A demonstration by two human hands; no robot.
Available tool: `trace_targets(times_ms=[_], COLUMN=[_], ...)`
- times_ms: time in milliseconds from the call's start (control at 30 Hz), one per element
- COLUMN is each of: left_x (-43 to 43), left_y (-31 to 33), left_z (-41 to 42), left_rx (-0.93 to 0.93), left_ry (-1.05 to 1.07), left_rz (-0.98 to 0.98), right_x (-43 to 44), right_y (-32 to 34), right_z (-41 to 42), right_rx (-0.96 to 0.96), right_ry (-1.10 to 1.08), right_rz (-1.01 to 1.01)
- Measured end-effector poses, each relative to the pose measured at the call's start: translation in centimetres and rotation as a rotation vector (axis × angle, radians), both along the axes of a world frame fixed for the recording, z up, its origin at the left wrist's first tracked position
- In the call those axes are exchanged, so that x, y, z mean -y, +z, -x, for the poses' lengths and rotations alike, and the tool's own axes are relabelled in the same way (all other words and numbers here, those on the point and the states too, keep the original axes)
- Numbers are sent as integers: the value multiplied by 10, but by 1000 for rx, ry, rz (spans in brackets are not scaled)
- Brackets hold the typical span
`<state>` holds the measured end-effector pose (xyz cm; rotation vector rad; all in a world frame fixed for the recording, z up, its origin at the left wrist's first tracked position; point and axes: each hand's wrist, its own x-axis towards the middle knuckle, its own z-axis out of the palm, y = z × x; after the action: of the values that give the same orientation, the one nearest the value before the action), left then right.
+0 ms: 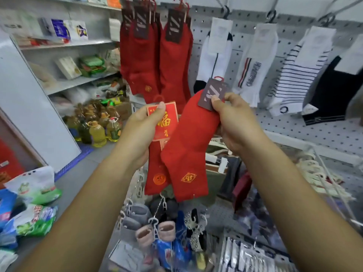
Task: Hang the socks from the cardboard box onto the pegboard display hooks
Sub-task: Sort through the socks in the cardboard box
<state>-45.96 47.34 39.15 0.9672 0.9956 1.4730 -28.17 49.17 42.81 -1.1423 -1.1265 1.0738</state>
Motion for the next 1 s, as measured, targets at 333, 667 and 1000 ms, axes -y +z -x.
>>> trace_targets(times_ms=[333,667,1000], left_x=[-95,-161,-178], left_y=[-4,52,110], left_z=[102,159,199], left_rx=[-232,-342,-365], left_ry=[-9,132,119], left_rz=[22,-235,-368], right_x=[-54,-104,-165], right_y=[-22,47,113], right_z=[91,157,184], right_rx=[192,328,563], right_ry=[-134,-243,-391], right_rz=[-25,-314,-503])
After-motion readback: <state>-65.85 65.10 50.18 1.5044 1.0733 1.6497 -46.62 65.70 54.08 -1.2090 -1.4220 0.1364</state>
